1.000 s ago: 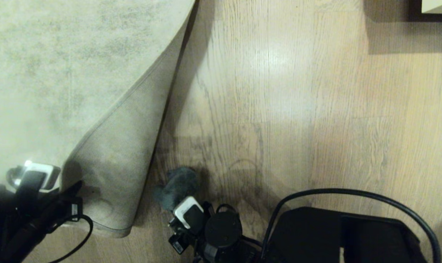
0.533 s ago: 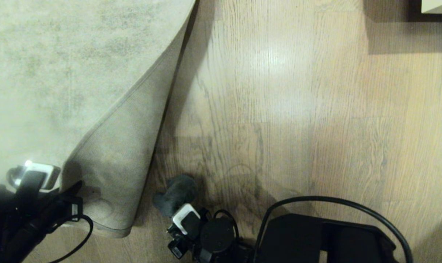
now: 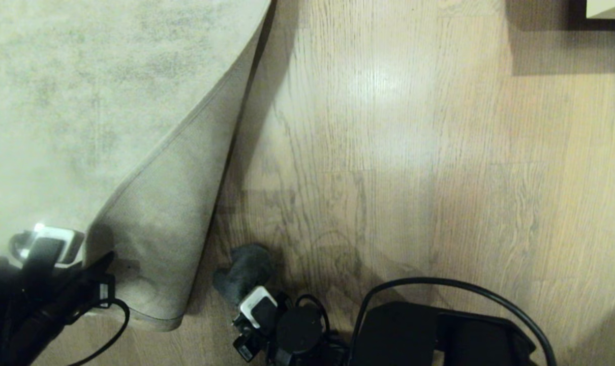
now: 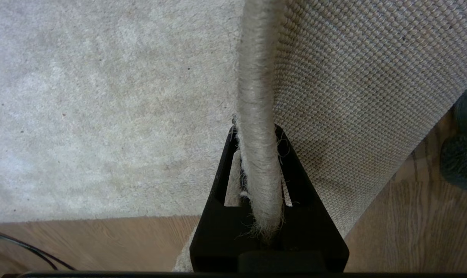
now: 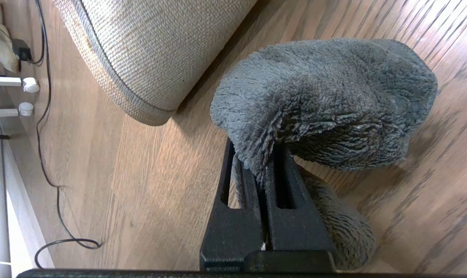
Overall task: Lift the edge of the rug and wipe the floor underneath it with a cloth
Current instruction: Wipe the floor under the carpet with a rag
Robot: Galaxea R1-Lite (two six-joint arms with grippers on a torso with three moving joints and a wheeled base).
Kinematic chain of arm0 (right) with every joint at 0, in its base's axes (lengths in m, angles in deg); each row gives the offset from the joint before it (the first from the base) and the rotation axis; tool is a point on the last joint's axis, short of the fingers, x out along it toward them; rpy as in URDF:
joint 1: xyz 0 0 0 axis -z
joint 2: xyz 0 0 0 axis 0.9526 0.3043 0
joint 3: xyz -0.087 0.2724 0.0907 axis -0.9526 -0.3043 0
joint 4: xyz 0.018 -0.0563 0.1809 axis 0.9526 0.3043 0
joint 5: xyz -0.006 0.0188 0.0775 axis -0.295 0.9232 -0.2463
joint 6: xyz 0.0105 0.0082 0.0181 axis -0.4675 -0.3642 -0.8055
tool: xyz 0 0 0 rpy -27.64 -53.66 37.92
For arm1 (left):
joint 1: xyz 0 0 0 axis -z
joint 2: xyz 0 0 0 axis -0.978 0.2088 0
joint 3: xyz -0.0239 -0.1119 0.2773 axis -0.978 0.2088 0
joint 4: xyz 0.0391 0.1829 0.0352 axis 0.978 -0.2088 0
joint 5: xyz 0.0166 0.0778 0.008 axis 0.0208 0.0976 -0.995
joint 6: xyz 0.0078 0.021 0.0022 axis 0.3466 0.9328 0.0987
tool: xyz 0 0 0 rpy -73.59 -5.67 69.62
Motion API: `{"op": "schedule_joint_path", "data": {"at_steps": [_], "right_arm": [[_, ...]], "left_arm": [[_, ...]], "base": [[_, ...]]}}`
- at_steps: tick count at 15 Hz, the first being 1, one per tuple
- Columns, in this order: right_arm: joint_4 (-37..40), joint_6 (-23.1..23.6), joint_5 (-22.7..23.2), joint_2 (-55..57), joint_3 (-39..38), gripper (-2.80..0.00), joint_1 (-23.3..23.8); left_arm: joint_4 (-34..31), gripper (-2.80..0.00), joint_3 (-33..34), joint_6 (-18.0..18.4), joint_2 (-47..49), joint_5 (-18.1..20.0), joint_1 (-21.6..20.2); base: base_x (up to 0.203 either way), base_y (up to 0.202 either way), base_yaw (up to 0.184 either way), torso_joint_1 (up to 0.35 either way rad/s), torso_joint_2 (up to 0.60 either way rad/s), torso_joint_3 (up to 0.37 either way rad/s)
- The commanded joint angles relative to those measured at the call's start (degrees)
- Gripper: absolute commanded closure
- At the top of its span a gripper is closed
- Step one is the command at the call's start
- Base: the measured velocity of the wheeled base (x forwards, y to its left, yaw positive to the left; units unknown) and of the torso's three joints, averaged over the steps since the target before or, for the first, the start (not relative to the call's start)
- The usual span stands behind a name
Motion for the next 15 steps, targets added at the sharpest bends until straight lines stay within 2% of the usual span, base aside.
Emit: {"op": "schedule_joint_path", "data": {"at_steps": [1, 4, 10, 15], "right_arm": [[-0.52, -0.04, -0.08, 0.96, 0.40, 0.00, -0.03], [-0.40, -0.05, -0.08, 1.90, 3.97, 0.00, 0.30], [1.15, 0.24, -0.57, 5.26, 14.53, 0.00, 4.44], [2.47, 0.58, -0.70, 4.35, 18.15, 0.00, 8.14]], "left_arm": [[2.74, 0.00, 0.00, 0.10, 0.11, -0.26, -0.03], [2.74, 0.00, 0.00, 0.10, 0.11, -0.22, 0.06], [2.74, 0.00, 0.00, 0.10, 0.11, -0.30, 0.06], [2.74, 0.00, 0.00, 0.10, 0.11, -0.30, 0.06]], "base": [[0.000, 0.000, 0.000, 0.000, 0.00, 0.000], [0.000, 0.000, 0.000, 0.000, 0.00, 0.000], [0.000, 0.000, 0.000, 0.000, 0.00, 0.000], [0.000, 0.000, 0.000, 0.000, 0.00, 0.000]]}}
